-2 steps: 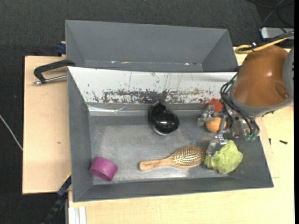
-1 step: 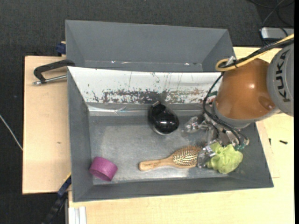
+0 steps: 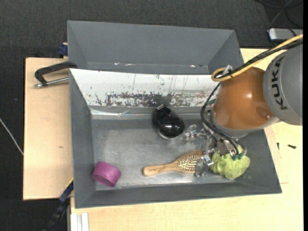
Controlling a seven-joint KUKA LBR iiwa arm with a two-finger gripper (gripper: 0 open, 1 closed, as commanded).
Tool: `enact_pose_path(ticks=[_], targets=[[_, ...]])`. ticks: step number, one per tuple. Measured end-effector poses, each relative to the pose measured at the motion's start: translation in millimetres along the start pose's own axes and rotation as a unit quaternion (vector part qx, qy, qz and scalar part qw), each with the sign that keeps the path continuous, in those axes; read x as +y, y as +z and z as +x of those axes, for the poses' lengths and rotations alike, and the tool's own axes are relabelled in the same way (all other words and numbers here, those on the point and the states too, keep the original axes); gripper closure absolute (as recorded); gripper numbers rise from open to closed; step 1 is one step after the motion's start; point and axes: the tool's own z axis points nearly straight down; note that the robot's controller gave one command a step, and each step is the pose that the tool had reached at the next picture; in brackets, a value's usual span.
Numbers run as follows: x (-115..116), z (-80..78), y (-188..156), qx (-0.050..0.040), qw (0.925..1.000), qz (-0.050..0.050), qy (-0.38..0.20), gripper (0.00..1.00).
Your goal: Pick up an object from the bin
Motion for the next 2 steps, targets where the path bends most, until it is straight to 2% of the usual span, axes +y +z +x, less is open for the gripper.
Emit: enact_pose_path(ticks=[1,2], targets=[[8.6,3.3,62.6,0.0003,0.9986,-0.001,-0.052,0.0],[12.3,-3.1,60.3,-0.0026,1.0,-0.001,0.001,1.0]])
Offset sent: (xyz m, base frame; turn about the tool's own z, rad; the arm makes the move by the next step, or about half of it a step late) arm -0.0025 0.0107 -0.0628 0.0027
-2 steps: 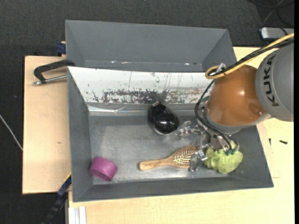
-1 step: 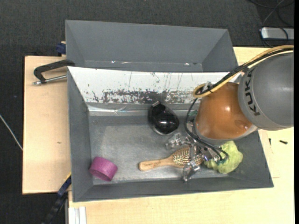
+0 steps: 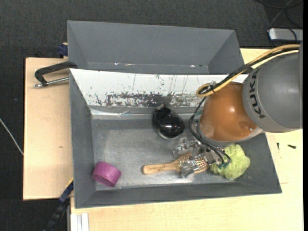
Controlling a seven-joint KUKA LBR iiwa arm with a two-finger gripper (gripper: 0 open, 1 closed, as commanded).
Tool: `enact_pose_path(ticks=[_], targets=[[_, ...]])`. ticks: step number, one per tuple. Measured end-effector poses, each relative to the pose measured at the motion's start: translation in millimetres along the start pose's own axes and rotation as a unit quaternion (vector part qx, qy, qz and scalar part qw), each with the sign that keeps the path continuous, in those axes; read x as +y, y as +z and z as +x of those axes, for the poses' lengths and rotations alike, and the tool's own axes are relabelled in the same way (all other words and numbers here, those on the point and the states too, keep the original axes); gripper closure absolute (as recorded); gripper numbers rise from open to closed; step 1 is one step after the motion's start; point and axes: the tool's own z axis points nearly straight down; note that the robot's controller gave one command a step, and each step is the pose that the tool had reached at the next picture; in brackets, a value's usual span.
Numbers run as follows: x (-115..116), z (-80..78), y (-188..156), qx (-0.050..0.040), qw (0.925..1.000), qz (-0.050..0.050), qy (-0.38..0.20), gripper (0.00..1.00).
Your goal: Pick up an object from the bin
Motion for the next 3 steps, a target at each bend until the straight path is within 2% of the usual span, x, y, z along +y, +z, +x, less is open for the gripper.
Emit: enact_pose_path(ticks=[3], targets=[[0.3,0.3,-7.8,0.0015,1.0,0.0,0.0,1.0]])
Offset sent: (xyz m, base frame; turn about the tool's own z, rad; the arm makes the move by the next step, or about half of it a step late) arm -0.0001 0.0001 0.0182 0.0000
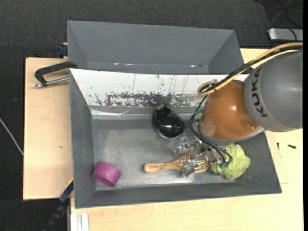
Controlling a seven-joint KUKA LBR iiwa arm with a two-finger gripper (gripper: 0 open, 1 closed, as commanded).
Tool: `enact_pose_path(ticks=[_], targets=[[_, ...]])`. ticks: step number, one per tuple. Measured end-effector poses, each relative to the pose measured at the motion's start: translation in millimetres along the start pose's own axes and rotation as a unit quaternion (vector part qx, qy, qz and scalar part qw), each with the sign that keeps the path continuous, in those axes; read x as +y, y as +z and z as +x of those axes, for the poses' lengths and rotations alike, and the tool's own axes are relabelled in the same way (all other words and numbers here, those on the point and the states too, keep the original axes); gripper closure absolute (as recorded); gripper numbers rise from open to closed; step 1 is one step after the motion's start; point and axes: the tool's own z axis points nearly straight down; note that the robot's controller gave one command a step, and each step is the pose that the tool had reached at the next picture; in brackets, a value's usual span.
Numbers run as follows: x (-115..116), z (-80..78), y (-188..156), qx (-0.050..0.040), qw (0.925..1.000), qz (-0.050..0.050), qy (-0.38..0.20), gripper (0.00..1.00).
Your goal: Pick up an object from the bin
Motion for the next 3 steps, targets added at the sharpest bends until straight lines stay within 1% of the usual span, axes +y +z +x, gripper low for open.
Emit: enact_pose_path(ticks=[1,2,3], targets=[[0,-0.6,-6,-0.0002,1.0,0.0,0.0,1.0],[0,0.2,-14,0.0018,1.0,0.0,0.0,1.0],[1,0.0,-29,0.0014,1.0,0.0,0.0,1.0]])
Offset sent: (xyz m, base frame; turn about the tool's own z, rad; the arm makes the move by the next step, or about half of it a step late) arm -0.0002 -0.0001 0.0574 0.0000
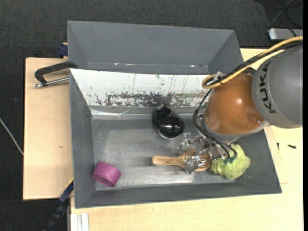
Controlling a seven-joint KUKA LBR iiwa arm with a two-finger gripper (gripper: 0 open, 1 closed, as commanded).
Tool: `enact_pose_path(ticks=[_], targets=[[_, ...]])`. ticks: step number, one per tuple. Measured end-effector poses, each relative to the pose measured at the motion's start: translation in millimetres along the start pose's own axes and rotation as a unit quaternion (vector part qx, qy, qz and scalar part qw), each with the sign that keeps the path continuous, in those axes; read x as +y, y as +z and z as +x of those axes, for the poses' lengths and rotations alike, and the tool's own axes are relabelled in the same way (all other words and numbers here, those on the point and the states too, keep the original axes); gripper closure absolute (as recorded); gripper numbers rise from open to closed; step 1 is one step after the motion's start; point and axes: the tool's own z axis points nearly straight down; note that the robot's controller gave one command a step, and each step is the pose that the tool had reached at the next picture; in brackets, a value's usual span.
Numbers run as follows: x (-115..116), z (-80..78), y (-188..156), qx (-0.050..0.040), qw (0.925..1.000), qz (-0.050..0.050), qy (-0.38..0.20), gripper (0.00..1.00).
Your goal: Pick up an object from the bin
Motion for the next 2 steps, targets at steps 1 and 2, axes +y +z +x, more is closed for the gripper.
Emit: enact_pose_path(ticks=[1,2], targets=[[-0.1,-1.0,-11.0,-0.0015,1.0,0.0,0.0,1.0],[-0.1,-1.4,-19.2,-0.0022,1.0,0.001,0.0,1.0]])
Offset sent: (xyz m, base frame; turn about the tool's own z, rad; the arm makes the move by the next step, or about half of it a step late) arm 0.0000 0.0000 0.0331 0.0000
